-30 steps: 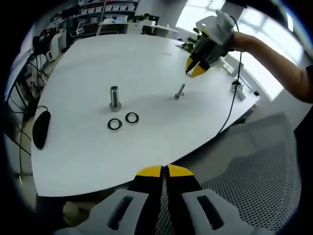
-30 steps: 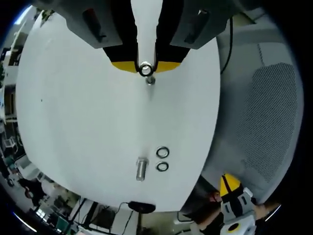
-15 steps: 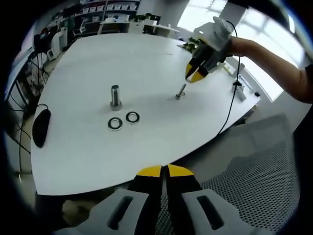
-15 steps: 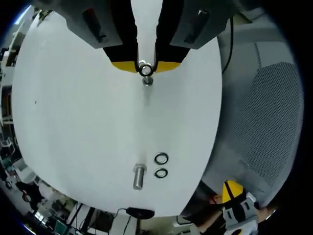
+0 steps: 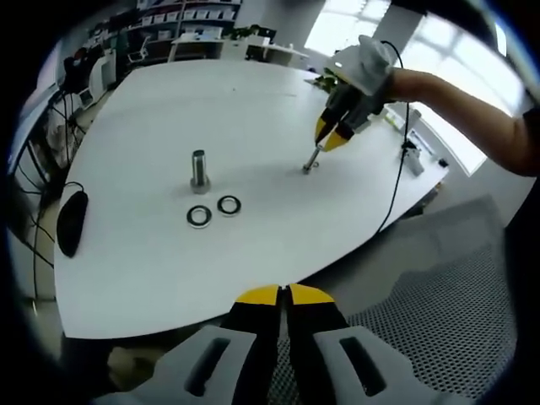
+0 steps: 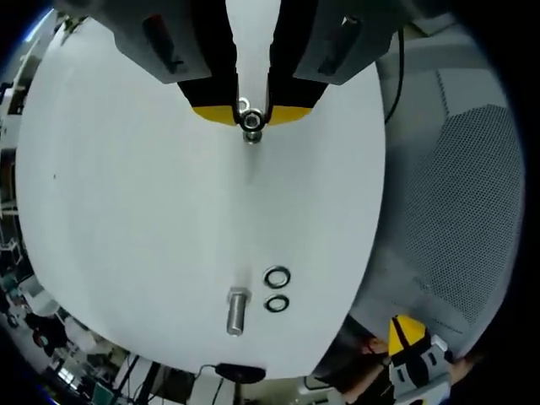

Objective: Place the washer onto the threaded stud by aligning its center hole with the stud, sliding it down to the base, and recovering from edge contact or off-axis alignment until the washer reaches the visible bottom stop.

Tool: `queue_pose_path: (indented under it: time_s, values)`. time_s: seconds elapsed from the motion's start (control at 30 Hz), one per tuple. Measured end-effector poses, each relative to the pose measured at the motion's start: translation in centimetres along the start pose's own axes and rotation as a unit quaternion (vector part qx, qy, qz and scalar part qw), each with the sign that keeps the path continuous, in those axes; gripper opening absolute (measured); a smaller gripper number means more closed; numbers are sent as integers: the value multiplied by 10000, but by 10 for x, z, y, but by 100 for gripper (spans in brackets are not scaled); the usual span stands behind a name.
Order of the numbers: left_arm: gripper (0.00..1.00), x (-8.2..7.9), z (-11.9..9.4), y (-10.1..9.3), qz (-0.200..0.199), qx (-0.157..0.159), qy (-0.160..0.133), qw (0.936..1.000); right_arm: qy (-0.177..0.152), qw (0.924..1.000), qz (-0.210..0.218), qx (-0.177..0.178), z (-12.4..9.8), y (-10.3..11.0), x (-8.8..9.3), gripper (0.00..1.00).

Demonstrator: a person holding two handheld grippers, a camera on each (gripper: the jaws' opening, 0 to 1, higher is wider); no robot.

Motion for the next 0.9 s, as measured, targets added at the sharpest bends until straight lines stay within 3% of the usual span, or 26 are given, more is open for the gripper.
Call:
queue_pose_path:
  time_s: [0.9]
  values:
    - [0,0,0,1,-92,-39,46,9999,119,9998,-5,-138,29,-13,-2,13]
Point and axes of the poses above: the point that each gripper's makers call its tool centre point, and the gripper's own axes: z roughly forward along the fingers, y roughly to its left, x roughly out of its underside, the point moved 4 cm from there along -z, roughly backward along the fingers, and after that the axes turned 8 degrees about -x, right-handed, at the moved point
